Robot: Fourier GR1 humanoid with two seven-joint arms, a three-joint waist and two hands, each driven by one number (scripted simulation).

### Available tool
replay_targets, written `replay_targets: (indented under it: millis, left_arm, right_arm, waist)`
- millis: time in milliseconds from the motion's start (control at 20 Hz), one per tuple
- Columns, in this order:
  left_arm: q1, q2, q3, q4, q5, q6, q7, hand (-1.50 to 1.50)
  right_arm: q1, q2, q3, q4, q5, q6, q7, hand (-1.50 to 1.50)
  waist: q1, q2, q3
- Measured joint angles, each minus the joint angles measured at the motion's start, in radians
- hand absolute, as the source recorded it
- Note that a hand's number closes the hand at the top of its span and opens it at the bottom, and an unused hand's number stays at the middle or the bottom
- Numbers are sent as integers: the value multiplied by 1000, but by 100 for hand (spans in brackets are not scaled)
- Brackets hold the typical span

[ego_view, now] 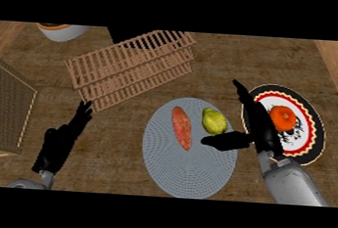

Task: Pick the sweet potato from the placemat and place it in the tiered shelf

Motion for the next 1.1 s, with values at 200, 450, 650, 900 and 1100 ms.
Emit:
replay_targets:
  millis: [200, 450, 650, 900, 1100]
  left_arm:
    - [-4, -3, -4, 2, -4, -6, 1, 0]
    - [-15, -15, -16, 12, -15, -6, 15, 0]
    - [-19, -16, -4, 29, -15, -20, 3, 0]
    - [-10, -17, 9, 34, -19, -36, -15, 0]
    - [-13, -35, 6, 38, -34, -26, -16, 0]
  right_arm:
    - [-113, -66, 105, 27, 116, 110, 222, -150]
    - [-278, -63, 220, 104, 252, 248, 474, -150]
    - [-380, 46, 265, 196, 318, 297, 556, -150]
    - [-450, 195, 257, 337, 336, 325, 582, -150]
    - [-506, 259, 229, 444, 316, 348, 602, -150]
  waist:
    - [13, -1, -3]
    - [22, 1, -4]
    - [19, 4, -2]
    - [15, 5, 0]
    - [16, 6, 1]
